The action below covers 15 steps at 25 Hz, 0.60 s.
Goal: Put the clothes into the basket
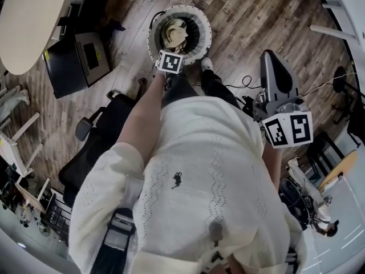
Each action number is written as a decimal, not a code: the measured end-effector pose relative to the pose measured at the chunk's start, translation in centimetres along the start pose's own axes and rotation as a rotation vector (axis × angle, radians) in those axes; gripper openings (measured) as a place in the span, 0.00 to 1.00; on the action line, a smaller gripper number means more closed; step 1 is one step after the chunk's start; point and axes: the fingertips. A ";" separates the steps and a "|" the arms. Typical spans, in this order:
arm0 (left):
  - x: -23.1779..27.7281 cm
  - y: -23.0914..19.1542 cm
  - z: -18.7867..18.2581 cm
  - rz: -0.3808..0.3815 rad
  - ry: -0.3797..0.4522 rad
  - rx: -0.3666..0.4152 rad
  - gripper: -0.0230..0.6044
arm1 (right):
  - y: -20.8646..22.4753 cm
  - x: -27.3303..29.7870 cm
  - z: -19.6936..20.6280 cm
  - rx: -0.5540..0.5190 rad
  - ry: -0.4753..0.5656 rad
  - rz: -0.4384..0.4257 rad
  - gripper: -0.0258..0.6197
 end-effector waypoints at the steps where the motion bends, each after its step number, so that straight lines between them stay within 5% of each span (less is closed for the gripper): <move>1: 0.0 -0.1 0.1 -0.004 -0.003 -0.001 0.29 | 0.0 0.0 0.1 0.000 0.000 -0.001 0.05; 15: -1.5 -0.6 -0.3 -0.002 0.035 -0.043 0.21 | -0.6 -0.1 -0.1 0.006 0.012 -0.025 0.05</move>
Point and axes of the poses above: the fingertips, and each gripper's own axes: x forward along the fingers, y to its right, z out of its underside, and after that the axes turned 14 degrees about -z, right-handed
